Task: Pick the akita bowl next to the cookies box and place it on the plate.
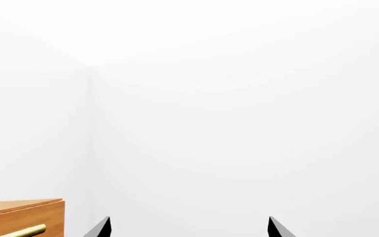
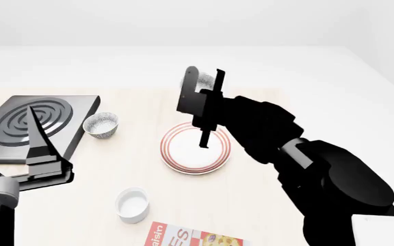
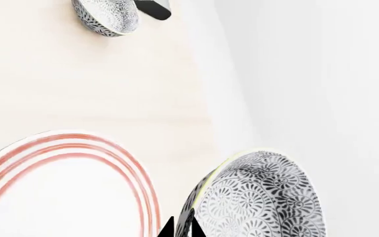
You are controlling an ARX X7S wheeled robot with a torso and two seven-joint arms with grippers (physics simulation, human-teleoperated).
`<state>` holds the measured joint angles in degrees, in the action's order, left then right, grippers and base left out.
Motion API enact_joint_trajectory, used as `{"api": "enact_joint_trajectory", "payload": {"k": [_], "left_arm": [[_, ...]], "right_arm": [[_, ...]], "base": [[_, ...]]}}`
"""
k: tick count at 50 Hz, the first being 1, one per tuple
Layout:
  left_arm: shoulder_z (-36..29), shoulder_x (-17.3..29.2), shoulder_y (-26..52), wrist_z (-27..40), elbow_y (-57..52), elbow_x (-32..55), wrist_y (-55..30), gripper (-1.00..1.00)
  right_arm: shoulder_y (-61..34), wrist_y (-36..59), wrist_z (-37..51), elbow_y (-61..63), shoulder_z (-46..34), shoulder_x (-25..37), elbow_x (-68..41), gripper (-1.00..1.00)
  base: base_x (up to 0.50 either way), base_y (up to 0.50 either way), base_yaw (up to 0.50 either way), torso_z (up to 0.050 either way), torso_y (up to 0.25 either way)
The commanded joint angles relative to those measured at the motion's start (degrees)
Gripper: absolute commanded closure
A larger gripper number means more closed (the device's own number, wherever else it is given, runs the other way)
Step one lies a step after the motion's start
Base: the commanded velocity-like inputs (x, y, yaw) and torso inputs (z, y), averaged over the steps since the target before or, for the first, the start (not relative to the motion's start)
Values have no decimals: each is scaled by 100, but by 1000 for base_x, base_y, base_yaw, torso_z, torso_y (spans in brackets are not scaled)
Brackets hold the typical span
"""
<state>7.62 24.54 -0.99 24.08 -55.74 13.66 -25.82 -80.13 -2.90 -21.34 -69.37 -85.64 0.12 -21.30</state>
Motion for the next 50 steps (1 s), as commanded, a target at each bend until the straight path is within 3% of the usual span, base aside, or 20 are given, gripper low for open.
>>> {"api": "enact_joint_trajectory", "payload": {"k": [1,46,50], "left_arm": [[35,26,-42,23,11,37,58,-100],[-48,204,-87,196,-31,-50,-3,-100],[-106,249,-77,230,-74,-133,-65,-100]], "right_arm": [[-37,620,-678,225,149,-8,-473,100],[234,901,-819,492,-140,0,-406,100],[235,940,-814,592,-135,22,-417,100]], "base": [[0,0,0,0,0],[0,0,0,0,0],[0,0,0,0,-209]]}}
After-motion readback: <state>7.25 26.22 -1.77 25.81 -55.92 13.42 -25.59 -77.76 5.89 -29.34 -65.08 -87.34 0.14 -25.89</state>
